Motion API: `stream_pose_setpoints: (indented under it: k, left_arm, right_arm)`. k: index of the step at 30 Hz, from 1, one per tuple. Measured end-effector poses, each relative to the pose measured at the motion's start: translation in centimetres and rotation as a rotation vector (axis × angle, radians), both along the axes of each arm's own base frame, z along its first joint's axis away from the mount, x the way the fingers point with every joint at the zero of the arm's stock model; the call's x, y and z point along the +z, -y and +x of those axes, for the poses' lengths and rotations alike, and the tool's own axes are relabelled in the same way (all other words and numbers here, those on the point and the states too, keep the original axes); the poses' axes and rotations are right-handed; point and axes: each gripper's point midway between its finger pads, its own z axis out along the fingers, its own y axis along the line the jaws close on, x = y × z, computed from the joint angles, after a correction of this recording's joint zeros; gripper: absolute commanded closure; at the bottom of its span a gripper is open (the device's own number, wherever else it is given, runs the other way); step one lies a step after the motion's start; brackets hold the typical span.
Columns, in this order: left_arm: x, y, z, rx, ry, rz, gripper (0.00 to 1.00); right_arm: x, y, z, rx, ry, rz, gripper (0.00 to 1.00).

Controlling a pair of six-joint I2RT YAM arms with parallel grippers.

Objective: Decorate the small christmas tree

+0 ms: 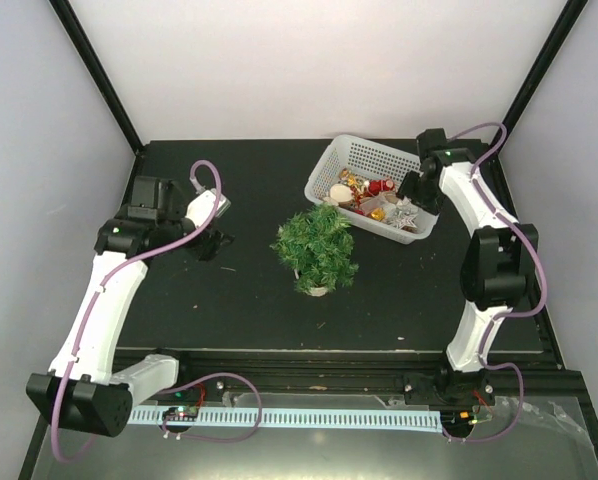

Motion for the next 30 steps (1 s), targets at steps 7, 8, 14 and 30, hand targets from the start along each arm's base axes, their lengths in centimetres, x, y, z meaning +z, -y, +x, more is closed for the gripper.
stream_pose_setpoints:
  k: [7, 8, 14, 30]
  left_arm:
    - [-0.5, 0.0, -0.8, 0.008, -0.013, -0.011, 0.36]
    - [-0.7, 0.0, -0.9, 0.008, -0.020, -0.012, 0.36]
    - [-2.1, 0.0, -1.3, 0.007, -0.055, -0.008, 0.36]
    - [-3.3, 0.1, -1.6, 0.001, -0.084, -0.012, 0.36]
  right_arm:
    - [-3.3, 1.1, -4.2, -0.023, -0.091, -0.008, 0.34]
    - [-3.5, 1.2, -4.8, -0.025, -0.098, -0.009, 0.34]
    - [-4.3, 3.1, -7.4, -0.066, -0.116, -0.018, 0.33]
    - [-3.6, 4.6, -18.1, -0.110, -0.065, 0.012, 0.33]
